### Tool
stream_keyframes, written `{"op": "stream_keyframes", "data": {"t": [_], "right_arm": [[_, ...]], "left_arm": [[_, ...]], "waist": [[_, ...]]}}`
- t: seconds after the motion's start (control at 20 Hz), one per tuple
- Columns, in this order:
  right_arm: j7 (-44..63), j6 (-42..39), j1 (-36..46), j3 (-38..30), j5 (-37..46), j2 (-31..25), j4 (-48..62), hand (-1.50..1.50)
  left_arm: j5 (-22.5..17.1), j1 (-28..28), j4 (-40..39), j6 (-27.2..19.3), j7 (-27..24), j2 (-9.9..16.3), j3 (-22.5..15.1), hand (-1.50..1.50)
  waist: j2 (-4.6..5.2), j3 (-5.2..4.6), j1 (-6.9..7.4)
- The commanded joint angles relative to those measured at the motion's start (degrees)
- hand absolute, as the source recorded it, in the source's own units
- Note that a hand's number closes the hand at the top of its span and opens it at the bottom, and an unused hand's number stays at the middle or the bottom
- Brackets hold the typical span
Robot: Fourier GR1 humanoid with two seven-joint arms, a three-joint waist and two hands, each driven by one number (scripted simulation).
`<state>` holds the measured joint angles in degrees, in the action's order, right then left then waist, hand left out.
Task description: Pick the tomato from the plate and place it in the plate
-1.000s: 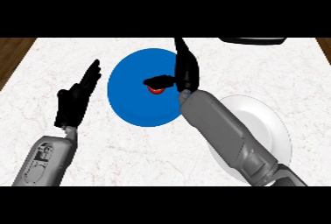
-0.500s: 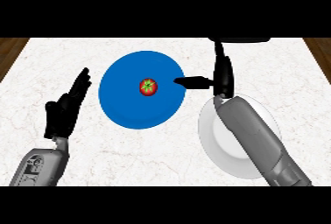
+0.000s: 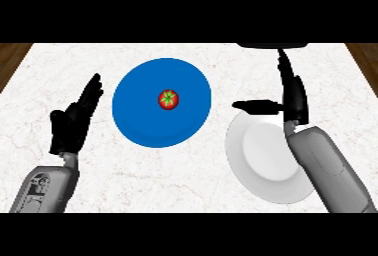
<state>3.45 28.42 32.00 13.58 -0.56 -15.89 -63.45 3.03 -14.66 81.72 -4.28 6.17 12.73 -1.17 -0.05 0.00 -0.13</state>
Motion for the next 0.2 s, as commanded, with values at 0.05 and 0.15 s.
{"op": "stream_keyframes", "data": {"t": [0.05, 0.15], "right_arm": [[-5.6, -3.7, -1.1, -5.8, 0.0, 0.3, 2.9, -1.5], [-6.2, -8.5, -3.4, -8.1, -1.9, -3.0, 1.7, -1.5]], "left_arm": [[-0.6, -3.4, -2.2, 2.7, 1.6, 0.9, 2.7, 0.0], [1.5, -0.9, 0.4, 0.5, 0.8, -1.5, 0.3, 0.0]], "waist": [[0.1, 0.0, 0.2], [0.06, 0.01, 0.17]]}}
